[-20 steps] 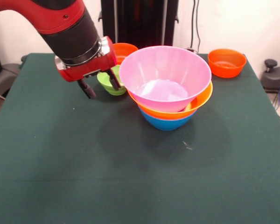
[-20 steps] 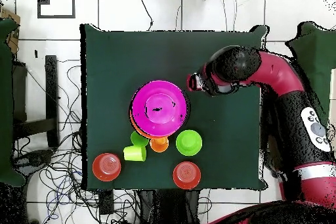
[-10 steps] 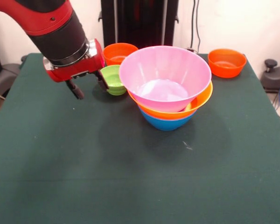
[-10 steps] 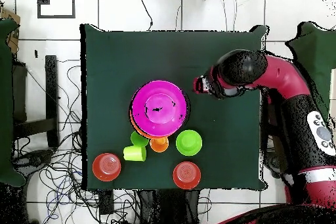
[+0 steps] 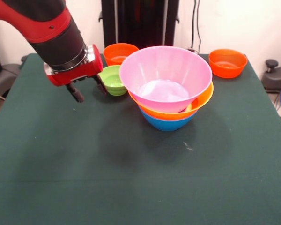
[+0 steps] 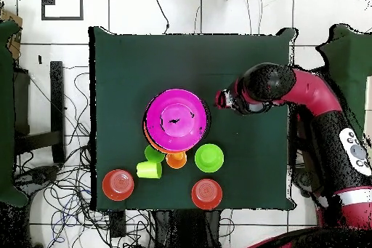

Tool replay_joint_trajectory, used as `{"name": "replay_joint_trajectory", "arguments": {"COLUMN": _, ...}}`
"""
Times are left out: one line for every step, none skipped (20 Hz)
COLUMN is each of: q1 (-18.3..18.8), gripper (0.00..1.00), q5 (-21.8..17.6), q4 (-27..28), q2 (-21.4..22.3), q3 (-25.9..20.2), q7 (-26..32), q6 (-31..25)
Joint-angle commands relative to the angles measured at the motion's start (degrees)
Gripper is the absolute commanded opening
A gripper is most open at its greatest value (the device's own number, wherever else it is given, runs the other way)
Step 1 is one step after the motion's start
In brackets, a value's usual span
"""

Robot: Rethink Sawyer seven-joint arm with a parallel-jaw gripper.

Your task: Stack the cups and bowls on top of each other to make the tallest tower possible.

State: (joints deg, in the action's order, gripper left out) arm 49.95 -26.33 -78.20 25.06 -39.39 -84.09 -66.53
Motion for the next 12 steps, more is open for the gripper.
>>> {"name": "replay_joint_trajectory", "arguments": {"q1": -0.82, "gripper": 1.0, "q5": -4.52, "q4": -4.65, "q2": -4.51, "q3": -0.93, "q7": 12.95, "q6": 4.85}}
{"name": "replay_joint_trajectory", "arguments": {"q1": -0.99, "gripper": 1.0, "q5": -4.59, "q4": -4.7, "q2": -4.69, "q3": -0.84, "q7": 12.63, "q6": 5.13}}
{"name": "replay_joint_trajectory", "arguments": {"q1": -1.02, "gripper": 1.0, "q5": -4.62, "q4": -4.84, "q2": -4.7, "q3": -0.8, "q7": 12.44, "q6": 5.34}}
{"name": "replay_joint_trajectory", "arguments": {"q1": -1.07, "gripper": 1.0, "q5": -4.4, "q4": -5.12, "q2": -4.69, "q3": -0.91, "q7": 12.01, "q6": 5.63}}
{"name": "replay_joint_trajectory", "arguments": {"q1": -0.94, "gripper": 1.0, "q5": -4.28, "q4": -5.5, "q2": -4.42, "q3": -1.0, "q7": 11.87, "q6": 5.58}}
{"name": "replay_joint_trajectory", "arguments": {"q1": -0.9, "gripper": 1.0, "q5": -3.97, "q4": -5.85, "q2": -4.23, "q3": -1.16, "q7": 11.55, "q6": 5.48}}
{"name": "replay_joint_trajectory", "arguments": {"q1": -0.78, "gripper": 1.0, "q5": -3.83, "q4": -6.23, "q2": -3.89, "q3": -1.21, "q7": 11.44, "q6": 5.2}}
{"name": "replay_joint_trajectory", "arguments": {"q1": -0.82, "gripper": 1.0, "q5": -3.75, "q4": -6.43, "q2": -3.69, "q3": -1.27, "q7": 11.21, "q6": 5.1}}
{"name": "replay_joint_trajectory", "arguments": {"q1": -0.92, "gripper": 1.0, "q5": -3.74, "q4": -6.29, "q2": -3.74, "q3": -1.31, "q7": 11.2, "q6": 4.99}}
{"name": "replay_joint_trajectory", "arguments": {"q1": -1.02, "gripper": 1.0, "q5": -3.74, "q4": -6.15, "q2": -3.79, "q3": -1.35, "q7": 11.19, "q6": 4.88}}
{"name": "replay_joint_trajectory", "arguments": {"q1": -1.1, "gripper": 1.0, "q5": -3.84, "q4": -6.23, "q2": -3.74, "q3": -1.33, "q7": 11.1, "q6": 4.92}}
{"name": "replay_joint_trajectory", "arguments": {"q1": -1.18, "gripper": 1.0, "q5": -3.96, "q4": -6.2, "q2": -3.75, "q3": -1.29, "q7": 11.07, "q6": 4.88}}
